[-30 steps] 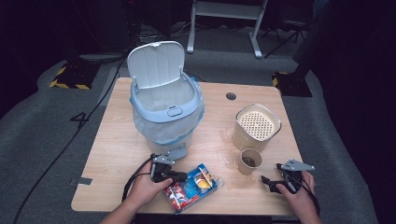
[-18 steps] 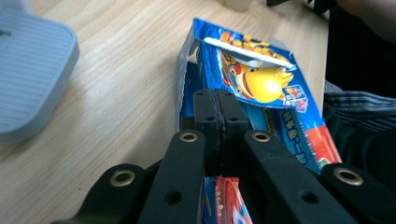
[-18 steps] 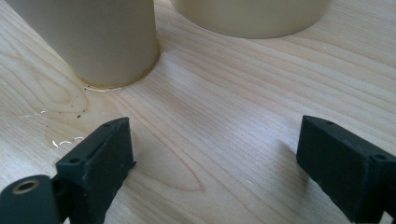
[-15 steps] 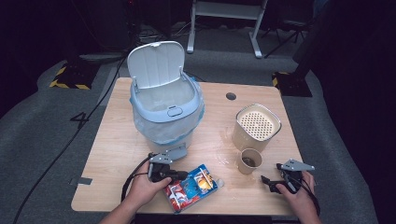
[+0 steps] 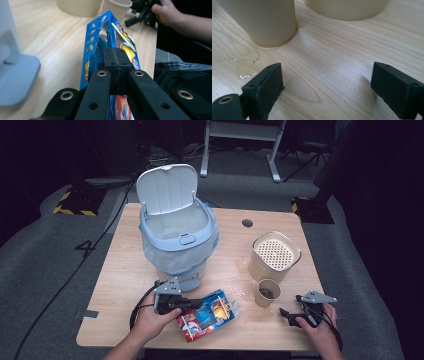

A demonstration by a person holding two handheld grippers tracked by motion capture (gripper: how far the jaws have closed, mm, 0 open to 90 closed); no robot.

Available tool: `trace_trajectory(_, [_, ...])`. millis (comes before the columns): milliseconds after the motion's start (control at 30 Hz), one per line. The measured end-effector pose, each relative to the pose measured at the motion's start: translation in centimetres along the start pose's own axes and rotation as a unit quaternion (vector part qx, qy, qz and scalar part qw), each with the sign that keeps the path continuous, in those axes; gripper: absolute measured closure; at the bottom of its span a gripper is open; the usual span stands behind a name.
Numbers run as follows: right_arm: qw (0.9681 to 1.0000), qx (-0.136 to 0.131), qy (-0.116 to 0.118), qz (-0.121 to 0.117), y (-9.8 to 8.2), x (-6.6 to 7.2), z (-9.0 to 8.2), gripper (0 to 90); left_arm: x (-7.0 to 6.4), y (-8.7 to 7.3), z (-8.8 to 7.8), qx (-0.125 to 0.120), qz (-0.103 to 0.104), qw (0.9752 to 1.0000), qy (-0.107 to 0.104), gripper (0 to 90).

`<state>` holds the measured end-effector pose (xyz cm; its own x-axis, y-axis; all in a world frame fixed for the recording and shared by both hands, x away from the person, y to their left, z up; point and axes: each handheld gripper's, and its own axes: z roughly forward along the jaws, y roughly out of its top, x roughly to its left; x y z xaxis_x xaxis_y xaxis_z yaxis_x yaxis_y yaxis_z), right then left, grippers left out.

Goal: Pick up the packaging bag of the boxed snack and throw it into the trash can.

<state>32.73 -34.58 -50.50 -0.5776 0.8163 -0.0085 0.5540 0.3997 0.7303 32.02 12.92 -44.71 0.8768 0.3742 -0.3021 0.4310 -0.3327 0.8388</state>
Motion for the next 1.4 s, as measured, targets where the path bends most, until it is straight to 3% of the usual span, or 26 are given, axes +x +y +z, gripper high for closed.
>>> trace_trajectory(167, [1.0,0.0,0.0,0.0,0.0,0.0,0.0,10.8,-0.1,0.9,-0.6,-0.013,0.015,0.9998,0.002,89.9])
trace_trajectory(467, [1.0,0.0,0.0,0.0,0.0,0.0,0.0,10.8,-0.4,3.0,-2.1,-0.062,0.037,0.9974,0.005,90.0])
trace_trajectory(900, [1.0,0.0,0.0,0.0,0.0,0.0,0.0,10.8,-1.2,7.6,-5.2,-0.134,0.078,0.9879,0.012,89.9])
trace_trajectory(1267, [1.0,0.0,0.0,0.0,0.0,0.0,0.0,10.8,-1.8,11.7,-7.8,-0.167,0.103,0.9801,0.027,89.9])
trace_trajectory(1400, [1.0,0.0,0.0,0.0,0.0,0.0,0.0,10.8,-2.0,12.9,-8.5,-0.172,0.107,0.9787,0.031,89.9])
